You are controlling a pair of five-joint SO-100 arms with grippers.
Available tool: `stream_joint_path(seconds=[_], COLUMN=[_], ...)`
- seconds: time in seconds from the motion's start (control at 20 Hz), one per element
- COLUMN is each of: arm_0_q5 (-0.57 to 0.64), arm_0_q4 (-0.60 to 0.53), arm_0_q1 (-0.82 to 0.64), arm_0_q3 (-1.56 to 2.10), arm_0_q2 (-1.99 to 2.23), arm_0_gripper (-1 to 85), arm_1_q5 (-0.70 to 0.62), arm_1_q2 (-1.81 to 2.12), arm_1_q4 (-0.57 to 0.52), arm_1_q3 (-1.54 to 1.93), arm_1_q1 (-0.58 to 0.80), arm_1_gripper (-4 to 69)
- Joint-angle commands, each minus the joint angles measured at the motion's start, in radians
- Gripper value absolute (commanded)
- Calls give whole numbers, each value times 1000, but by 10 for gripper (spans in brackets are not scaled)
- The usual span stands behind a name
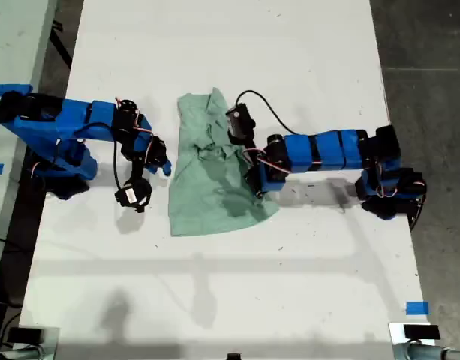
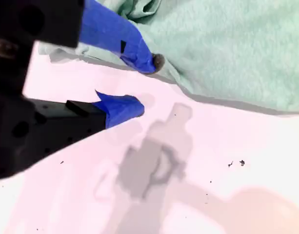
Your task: Fold tshirt
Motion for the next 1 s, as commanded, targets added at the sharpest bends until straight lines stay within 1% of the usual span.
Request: stream_joint_path(seconds=[0.0, 0.05, 0.15, 0.2, 0.25, 0.3, 0.35, 0.4, 0.45, 0.55, 0.7, 0.85, 0.95], arm_0_q5=[0, -3, -3, -3, -5, -14, -17, -17, -18, -26, -41, -57, -69], arm_0_q4=[8, 6, 3, 3, 6, 11, 12, 12, 14, 21, 66, 118, 120], arm_0_q1=[5, 5, 8, 11, 15, 21, 29, 32, 37, 43, 54, 74, 101], arm_0_q3=[-26, -26, -32, -37, -38, -40, -38, -43, -48, -54, -69, -91, -106], arm_0_q2=[34, 34, 34, 34, 34, 37, 40, 40, 41, 51, 81, 137, 163], arm_0_gripper=[111, 112, 111, 111, 112, 116, 184, 201, 206, 231, 230, 223, 216], arm_1_q5=[55, 74, 124, 153, 166, 156, 167, 183, 166, 156, 127, 89, 77], arm_1_q2=[0, -26, -146, -238, -311, -314, -316, -307, -284, -207, -41, 115, 193], arm_1_q4=[-146, -219, -331, -370, -359, -342, -321, -276, -238, -141, -6, 64, 77], arm_1_q3=[-21, 18, 38, 25, -38, -78, -98, -114, -120, -124, -124, -126, -100], arm_1_q1=[-15, -14, -11, -5, -3, -18, -18, -20, -20, -23, -29, -29, -23], arm_1_gripper=[-3, -3, -3, -4, 57, 207, 234, 249, 312, 315, 302, 297, 302])
